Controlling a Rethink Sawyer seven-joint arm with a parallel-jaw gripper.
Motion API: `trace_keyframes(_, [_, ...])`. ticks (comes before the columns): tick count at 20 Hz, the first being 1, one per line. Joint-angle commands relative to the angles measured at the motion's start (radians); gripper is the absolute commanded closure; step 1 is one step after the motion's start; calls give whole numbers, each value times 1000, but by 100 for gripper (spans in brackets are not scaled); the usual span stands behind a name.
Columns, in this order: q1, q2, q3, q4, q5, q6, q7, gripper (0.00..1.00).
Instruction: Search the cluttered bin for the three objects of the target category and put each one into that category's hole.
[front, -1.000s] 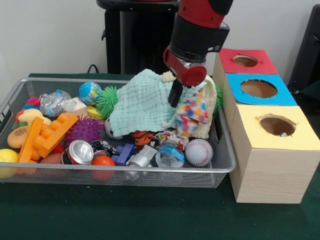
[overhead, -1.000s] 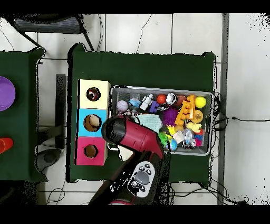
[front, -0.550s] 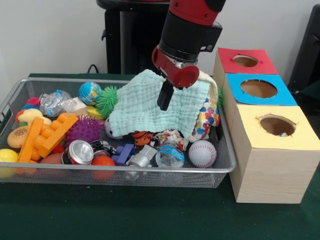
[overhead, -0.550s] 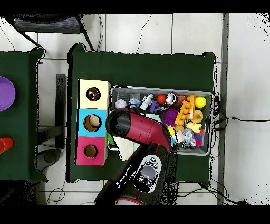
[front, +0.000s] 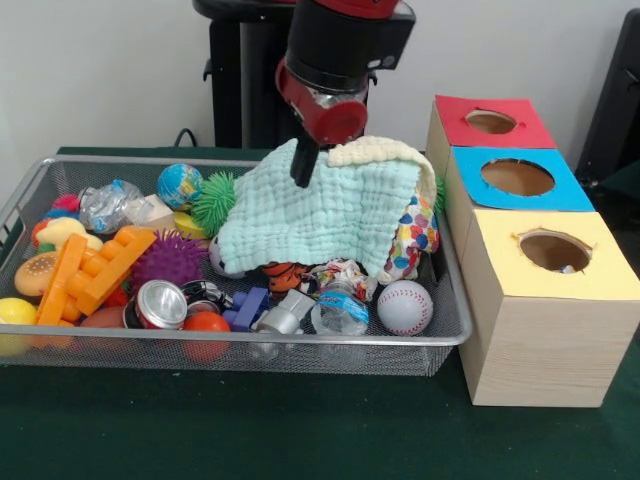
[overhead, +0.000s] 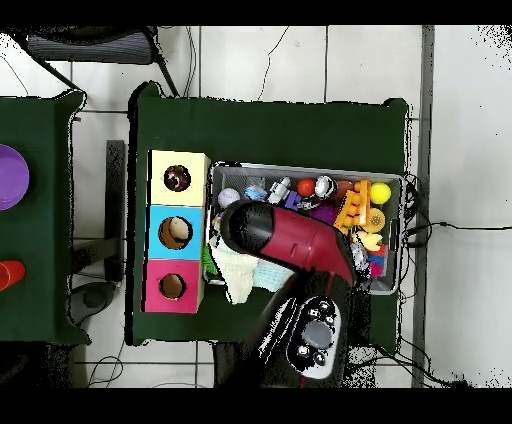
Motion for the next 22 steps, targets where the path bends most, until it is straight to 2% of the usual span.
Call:
trace_keyframes(1, [-86,-50,134,190,-101,94,-171,100])
trace_keyframes(5, [-128,-49,170,213,-126,75,-174,100])
trace_keyframes(7, [-164,-60,216,237,-154,-4,-216,100])
trace_keyframes(8, [-194,-69,258,253,-179,-41,-216,0])
trace_keyframes(12, [-234,-76,310,274,-184,-75,-226,0])
trace_keyframes(13, [-232,-65,313,275,-159,-94,-148,0])
trace_keyframes(19, [-310,-58,428,359,-95,-182,-63,0])
trace_keyframes(22, [-330,-41,467,384,-101,-247,-24,0])
